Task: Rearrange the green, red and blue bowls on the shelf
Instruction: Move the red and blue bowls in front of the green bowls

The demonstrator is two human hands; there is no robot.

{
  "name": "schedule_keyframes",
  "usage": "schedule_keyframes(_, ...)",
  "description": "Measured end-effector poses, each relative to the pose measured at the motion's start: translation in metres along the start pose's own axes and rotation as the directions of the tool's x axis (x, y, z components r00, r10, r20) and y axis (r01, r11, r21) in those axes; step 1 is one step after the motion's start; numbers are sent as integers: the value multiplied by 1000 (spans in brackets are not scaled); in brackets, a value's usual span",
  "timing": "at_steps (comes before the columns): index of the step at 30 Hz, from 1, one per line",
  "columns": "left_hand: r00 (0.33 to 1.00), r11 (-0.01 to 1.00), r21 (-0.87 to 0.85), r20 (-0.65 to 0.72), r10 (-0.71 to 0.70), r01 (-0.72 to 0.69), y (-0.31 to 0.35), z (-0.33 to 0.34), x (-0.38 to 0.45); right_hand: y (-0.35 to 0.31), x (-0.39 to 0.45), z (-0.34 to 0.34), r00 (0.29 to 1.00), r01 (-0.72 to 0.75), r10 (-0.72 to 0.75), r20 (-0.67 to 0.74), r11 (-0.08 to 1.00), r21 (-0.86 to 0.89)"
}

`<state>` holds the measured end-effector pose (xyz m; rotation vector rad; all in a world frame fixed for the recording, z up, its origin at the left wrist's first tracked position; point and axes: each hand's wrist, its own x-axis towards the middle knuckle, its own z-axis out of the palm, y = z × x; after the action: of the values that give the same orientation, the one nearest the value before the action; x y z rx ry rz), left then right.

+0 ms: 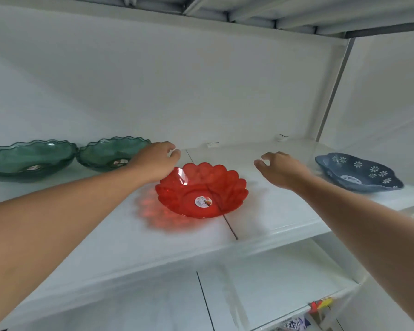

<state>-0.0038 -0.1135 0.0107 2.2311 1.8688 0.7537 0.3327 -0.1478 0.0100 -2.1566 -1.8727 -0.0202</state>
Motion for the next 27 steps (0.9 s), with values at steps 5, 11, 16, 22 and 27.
schedule_keyframes(5, 998, 997, 35, -3, -70, 70, 20, 15, -17, 29, -11, 11, 997, 32, -33, 66, 999, 11)
schedule_keyframes(11, 979, 979, 17, -36, -202, 203, 11, 15, -33, 23, -15, 8, 997, 63, -65, 42, 997, 50)
schedule_keyframes(16, 927, 926, -62, 80, -367, 372, 2, 30, -30, 20, -17, 8, 998, 51, -52, 45, 999, 19)
schedule_keyframes(22, 924, 853, -359, 209, -321, 378, 15, 41, -16, 31, -32, 0, 999, 39, -39, -4, 998, -54)
schedule_keyframes(27, 938, 806, -480, 202, -283, 347, 65, 52, -8, 69, -40, -20, 999, -6, 3, -35, 997, -73)
